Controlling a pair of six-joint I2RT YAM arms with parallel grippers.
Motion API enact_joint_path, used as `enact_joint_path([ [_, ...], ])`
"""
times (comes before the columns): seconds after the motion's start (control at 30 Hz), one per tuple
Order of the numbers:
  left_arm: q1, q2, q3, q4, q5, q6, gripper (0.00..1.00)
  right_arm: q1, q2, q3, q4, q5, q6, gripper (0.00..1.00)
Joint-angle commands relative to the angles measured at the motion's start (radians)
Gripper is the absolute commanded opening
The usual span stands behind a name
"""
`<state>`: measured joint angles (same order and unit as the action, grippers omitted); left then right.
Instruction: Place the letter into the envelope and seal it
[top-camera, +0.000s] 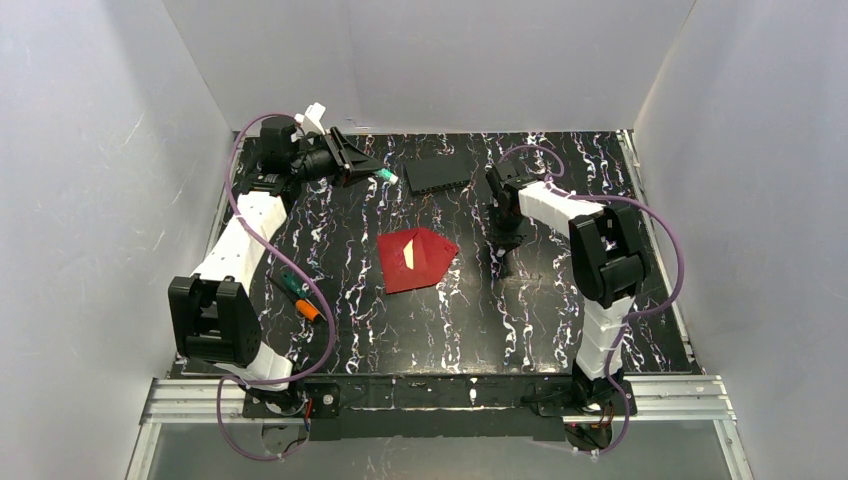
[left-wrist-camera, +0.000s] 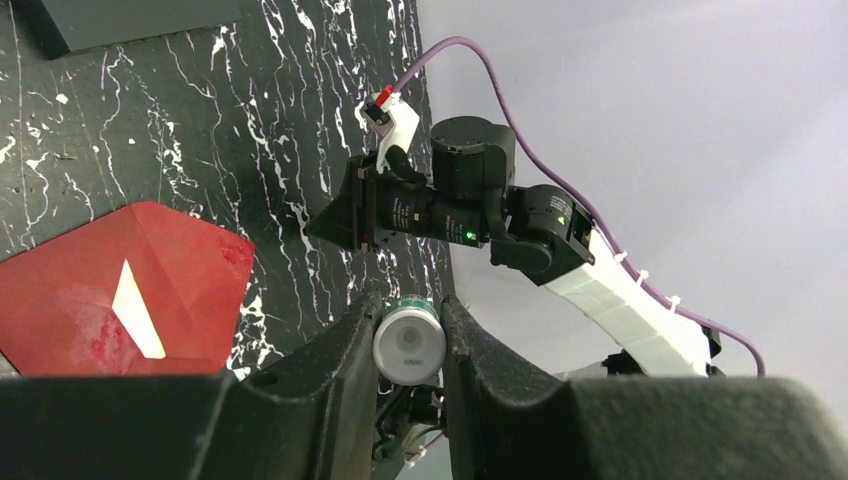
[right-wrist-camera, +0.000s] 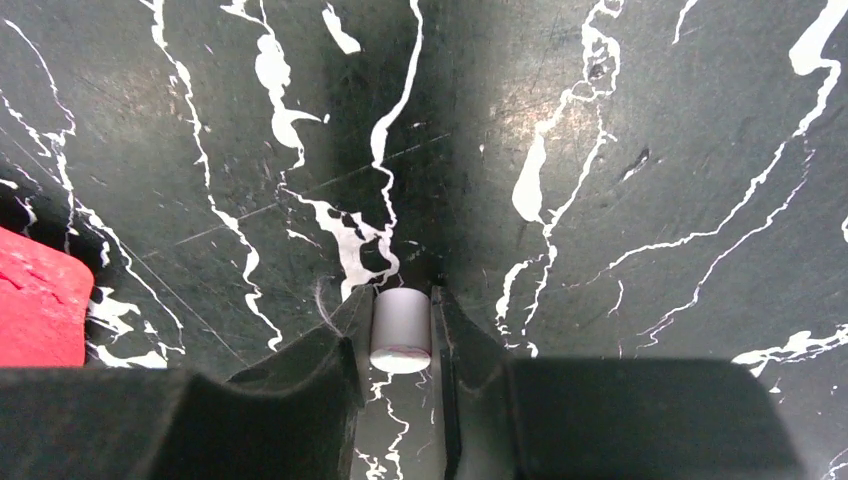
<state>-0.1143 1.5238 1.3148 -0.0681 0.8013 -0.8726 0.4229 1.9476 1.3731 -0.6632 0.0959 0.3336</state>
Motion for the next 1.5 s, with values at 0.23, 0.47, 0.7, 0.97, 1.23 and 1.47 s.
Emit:
enact_joint_path([
  [0.23,-0.011,-0.021,0.011,-0.034,0.067,0.068,0.00,0.010,-0.012,0.100,-0.048,0.027,-0.028,0.77],
  [0.47,-0.030,-0.009,0.043,-0.090,0.111,0.131,0.00,-0.002,-0.153,0.235,-0.020,-0.185,-0.099,0.81],
  [0.7,-0.078,0.010,0.123,-0.198,0.208,0.333,0.00,0.132,-0.284,0.146,0.305,-0.837,-0.290,0.79],
  [0.97,-0.085,-0.004,0.176,-0.265,0.195,0.401,0.00,0.245,-0.313,0.131,0.444,-0.862,-0.253,0.80],
  [1.23,-0.087,-0.053,0.127,-0.248,0.241,0.419,0.00,0.262,-0.364,0.044,0.779,-0.707,-0.066,0.66],
  [1.47,-0.087,-0.078,0.104,-0.206,0.273,0.397,0.00,0.264,-0.375,0.027,0.828,-0.677,-0.049,0.45],
])
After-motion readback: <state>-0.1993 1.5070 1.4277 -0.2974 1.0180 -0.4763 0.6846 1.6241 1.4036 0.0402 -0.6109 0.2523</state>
